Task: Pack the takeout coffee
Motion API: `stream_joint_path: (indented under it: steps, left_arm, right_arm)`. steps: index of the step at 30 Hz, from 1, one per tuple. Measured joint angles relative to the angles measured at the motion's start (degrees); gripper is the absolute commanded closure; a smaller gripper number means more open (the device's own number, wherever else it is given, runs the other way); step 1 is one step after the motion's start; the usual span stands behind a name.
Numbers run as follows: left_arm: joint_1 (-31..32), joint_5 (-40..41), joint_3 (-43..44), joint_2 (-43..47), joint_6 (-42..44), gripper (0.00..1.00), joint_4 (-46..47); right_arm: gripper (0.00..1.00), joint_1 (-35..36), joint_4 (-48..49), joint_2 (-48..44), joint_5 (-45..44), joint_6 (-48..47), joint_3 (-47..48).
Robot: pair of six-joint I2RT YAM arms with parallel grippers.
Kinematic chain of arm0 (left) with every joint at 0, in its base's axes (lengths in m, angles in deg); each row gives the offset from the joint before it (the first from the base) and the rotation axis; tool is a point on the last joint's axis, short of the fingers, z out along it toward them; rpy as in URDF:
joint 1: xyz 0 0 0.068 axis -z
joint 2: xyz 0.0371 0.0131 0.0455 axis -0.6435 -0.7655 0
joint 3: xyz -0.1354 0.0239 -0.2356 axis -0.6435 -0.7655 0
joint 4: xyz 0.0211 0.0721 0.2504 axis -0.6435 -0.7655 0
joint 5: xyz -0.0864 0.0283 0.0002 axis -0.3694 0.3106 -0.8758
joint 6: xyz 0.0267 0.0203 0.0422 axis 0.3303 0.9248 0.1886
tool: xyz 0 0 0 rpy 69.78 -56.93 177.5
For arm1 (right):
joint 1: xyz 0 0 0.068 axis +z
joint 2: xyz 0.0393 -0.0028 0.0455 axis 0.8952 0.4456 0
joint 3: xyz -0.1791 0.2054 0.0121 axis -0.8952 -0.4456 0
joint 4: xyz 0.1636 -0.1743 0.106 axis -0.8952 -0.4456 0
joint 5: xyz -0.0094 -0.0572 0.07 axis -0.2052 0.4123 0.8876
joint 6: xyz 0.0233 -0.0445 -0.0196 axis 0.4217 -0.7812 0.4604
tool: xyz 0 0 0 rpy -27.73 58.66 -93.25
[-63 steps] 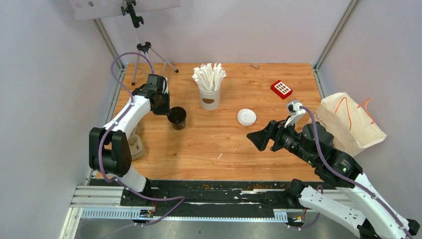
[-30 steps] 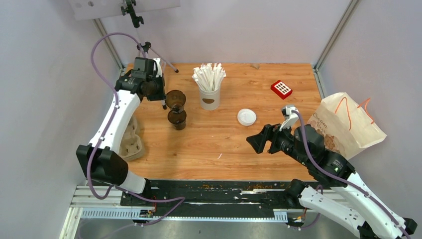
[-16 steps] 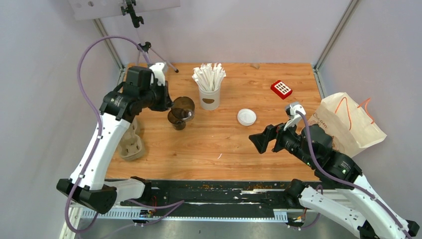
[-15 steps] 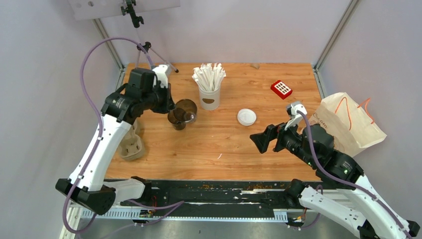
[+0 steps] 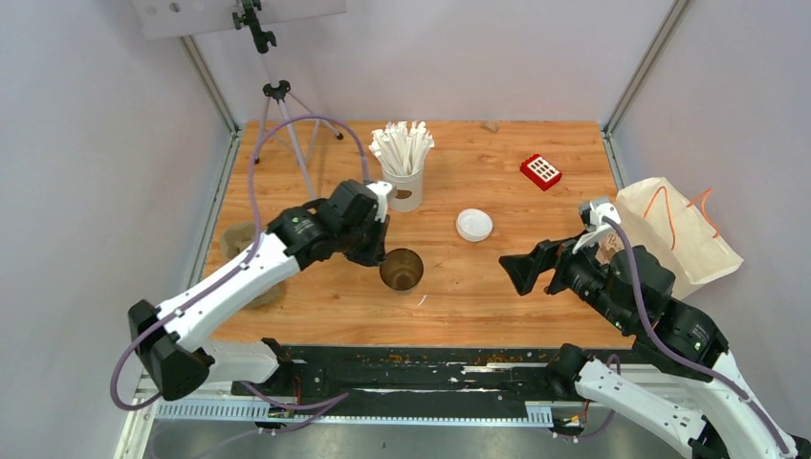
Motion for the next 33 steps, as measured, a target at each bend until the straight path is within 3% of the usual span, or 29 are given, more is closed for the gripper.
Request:
stream_joint_path:
  steps: [9,19,29,33]
  left_arm:
    - [5.6,1.3,-6.7,-10.1,-4.2,1.00,13.6]
    - [8.2,2.2,-7.7,-16.4,-5.1,0.98,18.8]
    - [8.5,3.1,-8.3,-15.9,-6.1,0.56,18.7]
    - [8.6,3.0,-8.0,-12.0,-5.8,0.30,16.7]
  right_arm:
    - [0.00,0.0,-3.0,-0.9,-0.7,3.2,-2.6]
    - [0.00,0.0,-4.5,-0.7,-0.9,5.3,-4.4]
    - [0.01,0.0,-6.2,0.1,-2.5,7.7,-6.2]
    - [0.01,0.0,-7.2,4.1,-3.4,7.8,-6.2]
